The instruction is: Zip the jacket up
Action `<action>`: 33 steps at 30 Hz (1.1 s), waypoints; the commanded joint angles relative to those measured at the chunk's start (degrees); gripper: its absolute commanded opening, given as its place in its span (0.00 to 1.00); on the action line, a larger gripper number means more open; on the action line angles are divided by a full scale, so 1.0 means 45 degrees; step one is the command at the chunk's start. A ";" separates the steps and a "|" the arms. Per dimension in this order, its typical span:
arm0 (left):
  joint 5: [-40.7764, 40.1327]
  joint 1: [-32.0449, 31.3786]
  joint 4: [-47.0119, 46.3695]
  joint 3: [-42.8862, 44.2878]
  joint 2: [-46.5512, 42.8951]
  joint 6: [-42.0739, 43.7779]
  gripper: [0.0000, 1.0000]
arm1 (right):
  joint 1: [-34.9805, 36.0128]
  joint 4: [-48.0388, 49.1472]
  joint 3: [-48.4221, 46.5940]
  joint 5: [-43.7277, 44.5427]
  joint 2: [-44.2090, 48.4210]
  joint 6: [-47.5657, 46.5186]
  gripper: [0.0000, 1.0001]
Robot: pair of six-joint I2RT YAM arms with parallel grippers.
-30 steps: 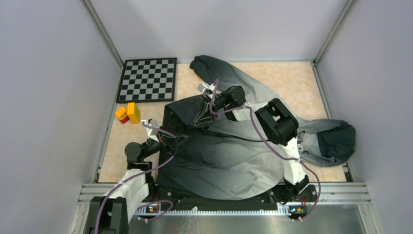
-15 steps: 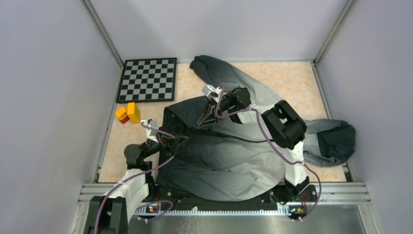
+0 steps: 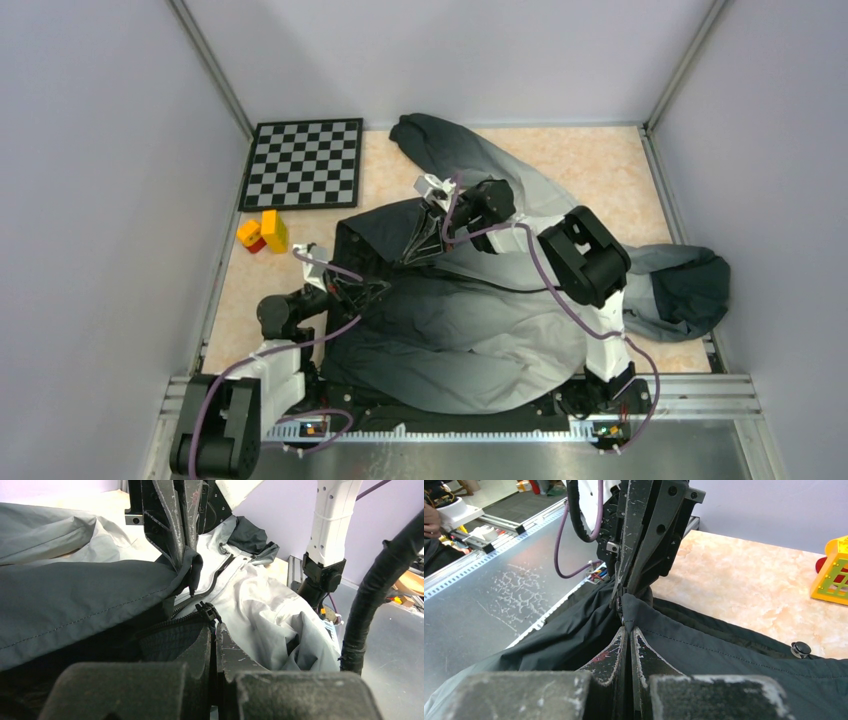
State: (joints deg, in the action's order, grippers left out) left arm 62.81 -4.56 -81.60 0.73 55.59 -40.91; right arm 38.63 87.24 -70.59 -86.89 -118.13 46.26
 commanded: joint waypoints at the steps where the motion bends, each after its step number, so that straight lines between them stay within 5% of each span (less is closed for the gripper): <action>1: 0.0135 -0.0062 -0.0869 -0.2038 -0.0357 -0.0092 0.00 | 0.0160 0.2574 -0.0421 -0.0175 0.0051 -0.0187 0.00; 33: 0.0308 -0.0178 -0.1505 -0.1905 0.0653 -0.0191 0.00 | 0.0640 0.2568 -0.0818 -0.0589 -0.0122 0.0380 0.00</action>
State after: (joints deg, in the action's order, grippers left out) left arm 63.53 -4.93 -82.85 0.73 56.95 -40.91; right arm 40.03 87.22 -70.96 -88.38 -118.17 47.77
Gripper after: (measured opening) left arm 0.012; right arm 0.006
